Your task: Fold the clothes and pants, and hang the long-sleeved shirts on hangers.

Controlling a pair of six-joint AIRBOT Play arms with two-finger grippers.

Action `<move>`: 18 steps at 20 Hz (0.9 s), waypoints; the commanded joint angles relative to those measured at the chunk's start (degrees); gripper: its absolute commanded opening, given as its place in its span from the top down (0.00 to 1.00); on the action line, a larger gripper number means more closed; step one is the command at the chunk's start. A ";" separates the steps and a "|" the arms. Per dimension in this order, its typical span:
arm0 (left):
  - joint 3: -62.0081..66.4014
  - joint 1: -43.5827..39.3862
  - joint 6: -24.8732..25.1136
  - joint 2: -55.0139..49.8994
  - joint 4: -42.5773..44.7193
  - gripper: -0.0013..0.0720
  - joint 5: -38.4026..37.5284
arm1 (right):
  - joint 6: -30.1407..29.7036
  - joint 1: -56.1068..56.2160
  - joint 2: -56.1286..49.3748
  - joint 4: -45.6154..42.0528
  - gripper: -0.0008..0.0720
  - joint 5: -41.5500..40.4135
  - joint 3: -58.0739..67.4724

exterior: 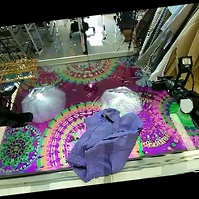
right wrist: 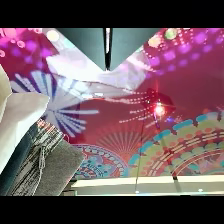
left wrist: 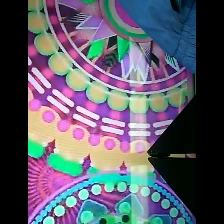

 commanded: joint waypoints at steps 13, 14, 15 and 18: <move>0.04 -0.39 -1.86 -2.45 -7.63 0.88 11.10 | 2.73 0.07 0.11 6.60 0.95 0.42 0.00; 0.04 -0.39 -1.33 -3.19 -11.63 0.44 8.90 | 3.56 0.04 0.50 9.79 0.95 1.79 0.00; 0.04 -0.42 2.16 -4.13 -17.31 0.00 6.38 | 3.56 0.02 1.49 10.40 0.95 4.48 0.17; -1.29 -4.04 15.26 -6.01 -31.30 0.15 0.81 | 3.28 0.00 5.77 9.94 0.95 7.23 0.46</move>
